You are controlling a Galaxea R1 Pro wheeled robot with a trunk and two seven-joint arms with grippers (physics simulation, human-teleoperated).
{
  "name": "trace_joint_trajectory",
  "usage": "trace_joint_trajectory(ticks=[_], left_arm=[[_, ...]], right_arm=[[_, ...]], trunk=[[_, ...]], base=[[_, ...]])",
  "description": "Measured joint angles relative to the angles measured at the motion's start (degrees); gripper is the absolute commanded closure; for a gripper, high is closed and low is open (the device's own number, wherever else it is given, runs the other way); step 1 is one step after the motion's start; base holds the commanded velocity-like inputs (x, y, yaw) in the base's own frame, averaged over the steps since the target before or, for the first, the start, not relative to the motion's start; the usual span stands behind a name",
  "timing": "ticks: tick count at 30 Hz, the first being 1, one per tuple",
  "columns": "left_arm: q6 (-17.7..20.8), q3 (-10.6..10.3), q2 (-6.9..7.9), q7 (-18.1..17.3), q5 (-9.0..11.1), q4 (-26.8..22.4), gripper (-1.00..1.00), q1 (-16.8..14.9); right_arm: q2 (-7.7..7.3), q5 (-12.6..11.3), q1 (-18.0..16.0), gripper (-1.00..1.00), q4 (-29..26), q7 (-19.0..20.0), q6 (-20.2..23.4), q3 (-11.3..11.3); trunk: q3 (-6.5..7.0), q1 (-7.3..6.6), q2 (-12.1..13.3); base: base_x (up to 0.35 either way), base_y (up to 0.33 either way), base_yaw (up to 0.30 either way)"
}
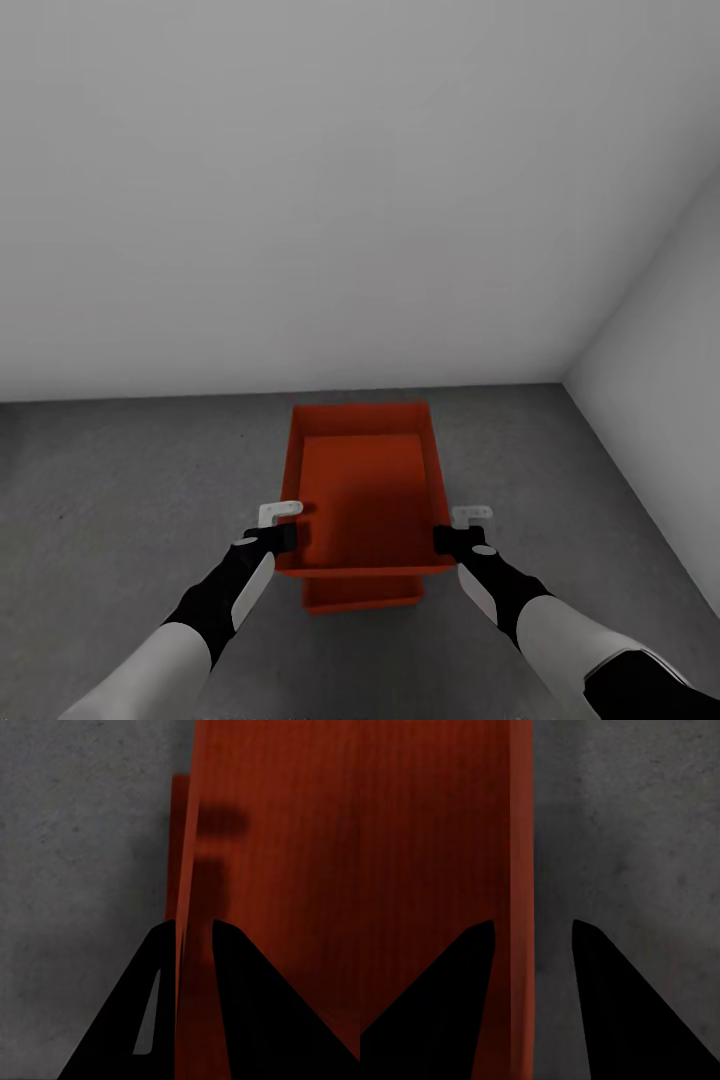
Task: Move the two storage containers from the living room to the garage. In the garage, place one container on the floor and stack the other container on top of it (either order is fine).
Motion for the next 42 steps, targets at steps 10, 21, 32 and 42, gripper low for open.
trace_joint_trajectory(ticks=[10,21,32,42], left_arm=[[0.0,0.0,0.00,0.0,0.0,0.0,1.00,0.0],[0.0,0.0,0.00,0.0,0.0,0.0,1.00,0.0],[-0.1,0.0,0.00,0.0,0.0,0.0,1.00,0.0],[-0.1,0.0,0.00,0.0,0.0,-0.1,1.00,0.0]], right_arm=[[0.01,0.0,0.0,1.00,0.0,0.0,0.0,0.0],[-0.01,0.0,0.0,1.00,0.0,0.0,0.0,0.0],[-0.03,0.1,0.0,1.00,-0.1,0.0,0.0,0.0],[-0.03,0.0,0.0,1.00,-0.1,0.0,0.0,0.0]], trunk=[[-0.92,0.00,0.0],[-1.94,0.00,0.0],[-2.95,0.00,0.0],[-3.87,0.00,0.0]], base=[[0.000,0.000,0.000],[0.000,0.000,0.000],[0.000,0.000,0.000],[0.000,0.000,0.000]])
